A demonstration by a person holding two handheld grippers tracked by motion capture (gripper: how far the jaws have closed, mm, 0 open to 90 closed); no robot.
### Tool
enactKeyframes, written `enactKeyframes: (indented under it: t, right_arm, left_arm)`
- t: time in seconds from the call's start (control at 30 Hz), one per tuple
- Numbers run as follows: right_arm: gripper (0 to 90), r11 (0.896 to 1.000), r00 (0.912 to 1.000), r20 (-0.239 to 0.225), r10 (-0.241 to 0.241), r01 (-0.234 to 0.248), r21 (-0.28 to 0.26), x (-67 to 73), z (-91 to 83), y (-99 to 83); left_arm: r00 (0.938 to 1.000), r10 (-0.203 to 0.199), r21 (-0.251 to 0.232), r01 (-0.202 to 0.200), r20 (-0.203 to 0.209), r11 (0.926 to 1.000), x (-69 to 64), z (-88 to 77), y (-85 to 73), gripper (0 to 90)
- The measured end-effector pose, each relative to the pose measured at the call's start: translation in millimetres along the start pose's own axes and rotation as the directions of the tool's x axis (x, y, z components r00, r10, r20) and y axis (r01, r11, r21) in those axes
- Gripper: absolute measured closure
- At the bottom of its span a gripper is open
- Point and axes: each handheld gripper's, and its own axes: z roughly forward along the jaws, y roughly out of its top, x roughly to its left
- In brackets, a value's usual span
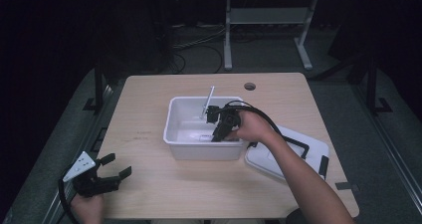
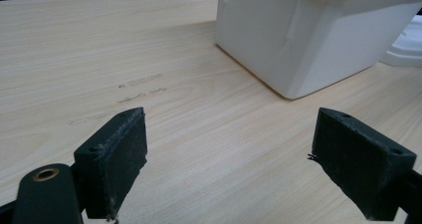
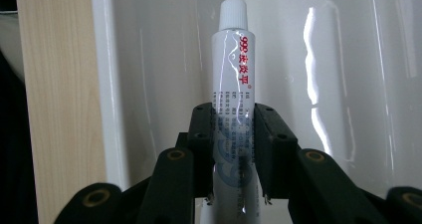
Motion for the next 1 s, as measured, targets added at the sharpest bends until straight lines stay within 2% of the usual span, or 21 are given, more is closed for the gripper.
enactKeyframes:
  t: [0.43,0.6,0.87,1.0]
  right_arm:
    - [70.9,1.000,0.9994,-0.018,0.028,-0.028,0.002,-4.7,5.6,-4.1]
    - [68.3,0.999,0.9988,-0.018,0.044,-0.045,-0.004,-6.7,5.9,-5.6]
    - [65.7,0.998,0.9986,-0.013,0.051,-0.051,-0.019,-6.1,-0.2,-6.4]
    - [64.0,0.998,0.9987,-0.006,0.051,-0.051,-0.030,-4.6,-9.4,-8.5]
  left_arm:
    - [1.0000,-0.001,0.001,0.001,0.001,1.0000,-0.2,0.3,0.0,13.4]
    - [1.0000,-0.001,0.001,0.001,0.003,1.0000,-0.4,0.3,0.2,13.4]
    - [1.0000,0.003,0.004,-0.004,0.004,1.0000,-0.6,0.9,0.3,13.4]
    - [1.0000,0.004,0.005,-0.004,0.003,1.0000,-0.9,1.2,0.4,13.4]
